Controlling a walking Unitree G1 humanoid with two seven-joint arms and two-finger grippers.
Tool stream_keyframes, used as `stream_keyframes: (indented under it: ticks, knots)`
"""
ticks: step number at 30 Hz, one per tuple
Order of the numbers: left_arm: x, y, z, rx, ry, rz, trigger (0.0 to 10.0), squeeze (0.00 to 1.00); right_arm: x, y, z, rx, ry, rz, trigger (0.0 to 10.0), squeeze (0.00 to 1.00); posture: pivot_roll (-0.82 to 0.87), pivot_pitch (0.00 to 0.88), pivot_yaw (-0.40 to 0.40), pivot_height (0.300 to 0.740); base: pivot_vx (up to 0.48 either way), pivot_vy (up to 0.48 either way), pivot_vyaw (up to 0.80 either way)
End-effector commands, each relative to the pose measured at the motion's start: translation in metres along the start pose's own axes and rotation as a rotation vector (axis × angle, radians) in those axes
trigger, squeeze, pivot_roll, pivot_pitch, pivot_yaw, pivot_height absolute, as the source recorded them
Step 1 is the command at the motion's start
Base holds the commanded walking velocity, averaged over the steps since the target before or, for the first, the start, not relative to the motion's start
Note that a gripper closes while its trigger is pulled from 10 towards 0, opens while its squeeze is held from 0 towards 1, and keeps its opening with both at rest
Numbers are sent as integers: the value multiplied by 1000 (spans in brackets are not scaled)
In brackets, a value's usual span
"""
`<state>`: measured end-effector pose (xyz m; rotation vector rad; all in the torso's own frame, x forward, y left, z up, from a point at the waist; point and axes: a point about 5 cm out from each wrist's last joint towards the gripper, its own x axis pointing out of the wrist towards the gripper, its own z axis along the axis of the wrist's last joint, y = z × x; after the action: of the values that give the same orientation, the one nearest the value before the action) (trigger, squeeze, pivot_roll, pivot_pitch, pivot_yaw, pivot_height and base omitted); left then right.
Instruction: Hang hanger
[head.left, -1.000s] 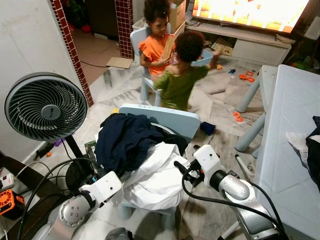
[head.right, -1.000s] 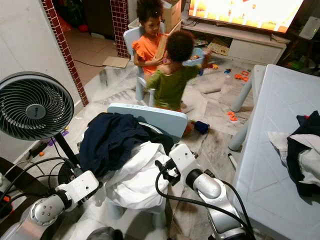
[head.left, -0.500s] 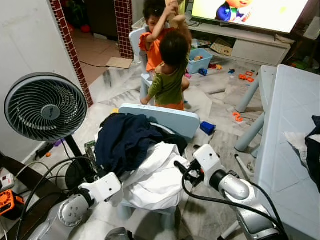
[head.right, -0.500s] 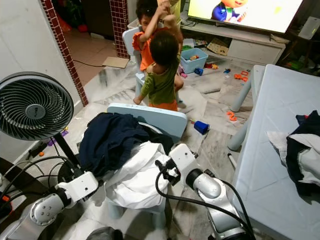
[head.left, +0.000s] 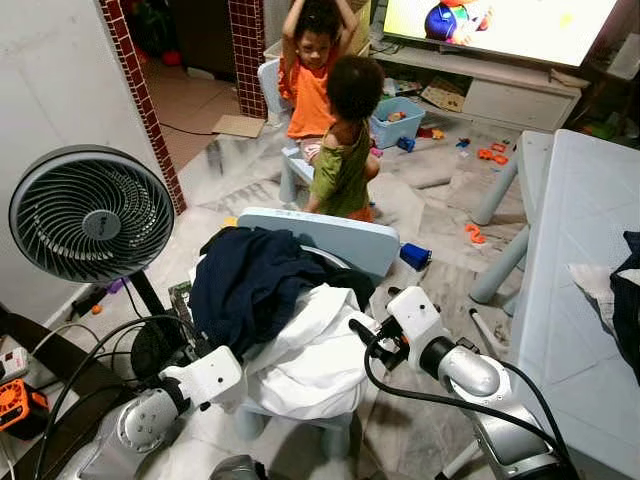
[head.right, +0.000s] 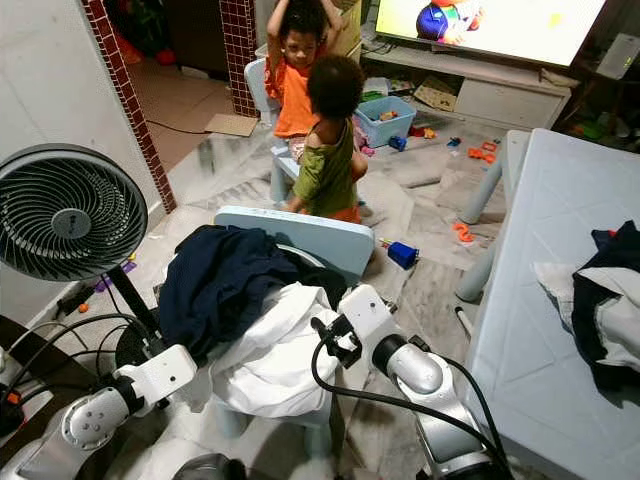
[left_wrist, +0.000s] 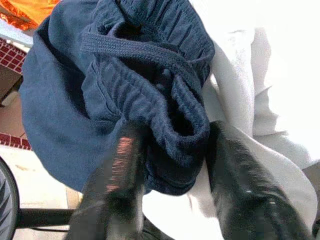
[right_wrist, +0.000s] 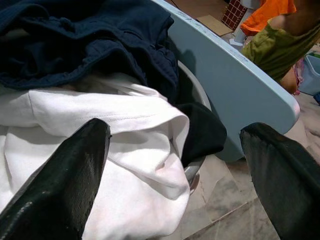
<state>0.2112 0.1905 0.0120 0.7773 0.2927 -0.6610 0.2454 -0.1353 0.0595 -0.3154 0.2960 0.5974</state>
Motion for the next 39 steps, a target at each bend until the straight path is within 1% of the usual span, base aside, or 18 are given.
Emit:
stream_keyframes:
  ticks: [1,7,14,19,20,22,23,25,26,28,31,33,34,35,36,37,38,39]
  knots:
    - [1,4,0,-1,-5,17,0,0,1,-6,1,-11,-2,-19,10000,0,-3,0,-17,740,0,0,0]
    - [3,8,2,6,-14,20,0,0,4,-8,2,-12,-5,-23,10000,0,0,0,-15,740,0,0,0]
    - [7,19,10,47,-42,26,0,0,9,-14,5,-4,-21,-55,10000,0,7,0,-4,740,0,0,0]
    - [16,26,12,56,-53,24,0,0,11,-28,6,27,-29,-114,10000,0,14,0,6,740,0,0,0]
    - [20,30,13,54,-58,24,0,0,13,-35,7,43,-35,-142,10000,0,13,0,12,740,0,0,0]
    - [22,33,15,50,-63,31,0,0,14,-39,8,54,-40,-160,10000,0,10,0,15,740,0,0,0]
    - [26,39,18,52,-76,37,0,0,16,-46,12,69,-54,-181,10000,0,5,0,21,740,0,0,0]
    - [28,43,20,59,-87,50,0,0,17,-49,12,84,-61,-200,10000,0,1,0,24,740,0,0,0]
    - [30,48,23,58,-94,62,0,0,18,-51,13,97,-63,-214,10000,0,0,0,25,740,0,0,0]
    - [32,54,26,46,-107,84,0,0,17,-53,11,119,-67,-231,10000,0,1,0,25,740,0,0,0]
    - [37,71,41,45,-161,150,0,0,16,-54,5,176,-70,-276,10000,0,0,0,31,740,0,0,0]
    - [38,83,51,35,-207,205,0,0,16,-56,4,211,-88,-310,10000,0,0,0,44,740,0,0,0]
    - [40,92,60,51,-244,238,0,0,19,-58,7,250,-117,-340,10000,0,-1,0,59,740,0,0,0]
    - [41,94,62,55,-251,244,0,0,19,-58,8,260,-123,-346,10000,0,-1,0,59,740,0,0,0]
    - [43,103,73,57,-287,282,0,0,19,-64,10,295,-154,-404,10000,0,8,0,62,740,0,0,0]
    - [44,110,83,44,-315,310,0,0,19,-67,13,333,-179,-431,10000,0,18,0,56,740,0,0,0]
    - [45,118,92,28,-343,340,0,0,19,-69,16,358,-204,-453,10000,0,26,0,49,740,0,0,0]
    - [44,127,102,13,-375,373,0,0,20,-70,18,364,-220,-464,10000,0,26,0,49,740,0,0,0]
